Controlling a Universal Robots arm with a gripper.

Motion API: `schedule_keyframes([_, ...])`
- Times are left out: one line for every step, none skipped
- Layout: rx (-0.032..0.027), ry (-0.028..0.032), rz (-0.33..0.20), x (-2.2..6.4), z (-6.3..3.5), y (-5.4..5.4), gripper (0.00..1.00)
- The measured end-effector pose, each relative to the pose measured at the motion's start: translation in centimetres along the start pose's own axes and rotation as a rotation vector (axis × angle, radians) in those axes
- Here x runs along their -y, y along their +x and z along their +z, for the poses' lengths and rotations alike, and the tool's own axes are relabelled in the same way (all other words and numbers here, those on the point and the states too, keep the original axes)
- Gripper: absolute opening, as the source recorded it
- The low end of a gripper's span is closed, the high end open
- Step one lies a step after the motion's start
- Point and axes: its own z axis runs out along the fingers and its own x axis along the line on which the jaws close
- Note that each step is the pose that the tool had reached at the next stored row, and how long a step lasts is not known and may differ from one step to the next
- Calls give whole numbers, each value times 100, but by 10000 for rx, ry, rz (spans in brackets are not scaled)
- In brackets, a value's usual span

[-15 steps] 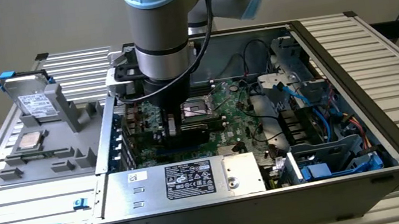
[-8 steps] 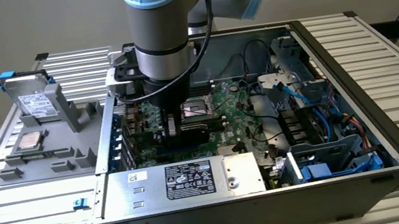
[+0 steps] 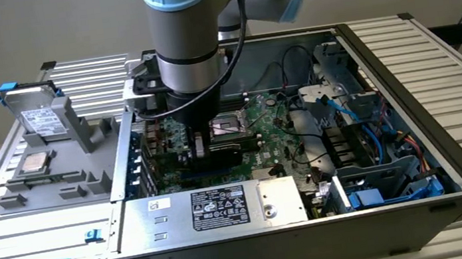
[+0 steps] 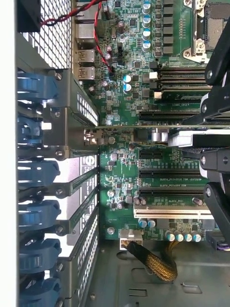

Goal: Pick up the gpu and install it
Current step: 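Insert the gpu into the slot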

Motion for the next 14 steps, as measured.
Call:
schedule_keyframes([-1, 2, -1, 0, 0, 0, 28])
schedule_keyframes([-1, 4, -3, 1, 1, 0, 28])
schedule_keyframes([-2, 4, -6, 1, 1, 0, 28])
schedule_keyframes([-4, 4, -8, 1, 1, 0, 28])
schedule_keyframes([-3, 4, -10, 1, 2, 0, 28])
schedule_keyframes([-3, 4, -13, 1, 3, 0, 28])
schedule_keyframes([-2, 5, -20, 2, 3, 0, 28])
schedule_keyframes([1, 6, -37, 2, 5, 3, 28])
schedule_keyframes([1, 7, -58, 2, 5, 4, 28])
schedule_keyframes([-2, 6, -71, 2, 5, 5, 28])
schedule_keyframes([-4, 6, -78, 2, 5, 4, 28])
schedule_keyframes([-5, 6, -78, 2, 4, 4, 28])
schedule_keyframes([-5, 6, -78, 1, 4, 4, 28])
schedule_keyframes([-5, 6, -78, 1, 4, 4, 28])
